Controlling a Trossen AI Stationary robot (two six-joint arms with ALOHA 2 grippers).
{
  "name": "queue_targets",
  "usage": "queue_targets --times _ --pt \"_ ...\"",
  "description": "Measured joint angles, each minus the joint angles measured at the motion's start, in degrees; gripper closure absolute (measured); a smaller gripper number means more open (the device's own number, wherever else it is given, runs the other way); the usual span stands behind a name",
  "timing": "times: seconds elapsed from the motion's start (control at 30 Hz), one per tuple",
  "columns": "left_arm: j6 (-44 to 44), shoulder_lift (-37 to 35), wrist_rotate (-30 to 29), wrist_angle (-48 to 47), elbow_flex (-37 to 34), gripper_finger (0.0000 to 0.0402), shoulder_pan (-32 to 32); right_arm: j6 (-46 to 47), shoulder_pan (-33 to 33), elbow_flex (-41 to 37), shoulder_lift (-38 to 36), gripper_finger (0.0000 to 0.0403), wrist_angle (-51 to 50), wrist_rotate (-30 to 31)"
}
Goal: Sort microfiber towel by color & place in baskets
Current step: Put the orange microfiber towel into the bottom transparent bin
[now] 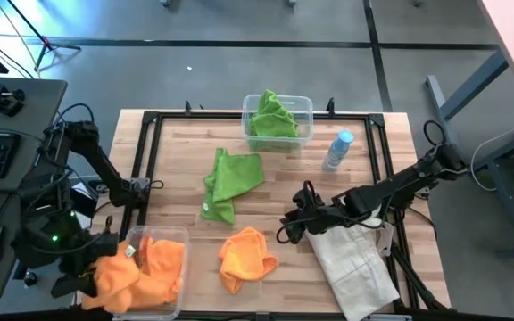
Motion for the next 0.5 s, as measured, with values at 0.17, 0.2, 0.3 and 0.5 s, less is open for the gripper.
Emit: queue_targets --times 0.17,0.2,0.3,0.5 --pt "12.64 0.36 -12.57 -4.93 0.0 0.0401 0.46 0.72 1.29 0.02 0.02 0.0275 1.52 4.64" --pt "16.25 0.62 -15.86 -5.59 -0.02 0.0401 1.15 1.01 1.48 0.02 0.02 0.0275 1.86 5.38" --pt "26.98 1.52 -23.02 -4.61 -0.04 0.0401 2.87 2.09 1.84 0.04 0.02 0.0275 2.11 5.76" --pt "39.86 3.87 -23.69 2.48 -0.04 0.0401 3.53 3.33 2.14 0.07 0.02 0.0275 2.11 5.78"
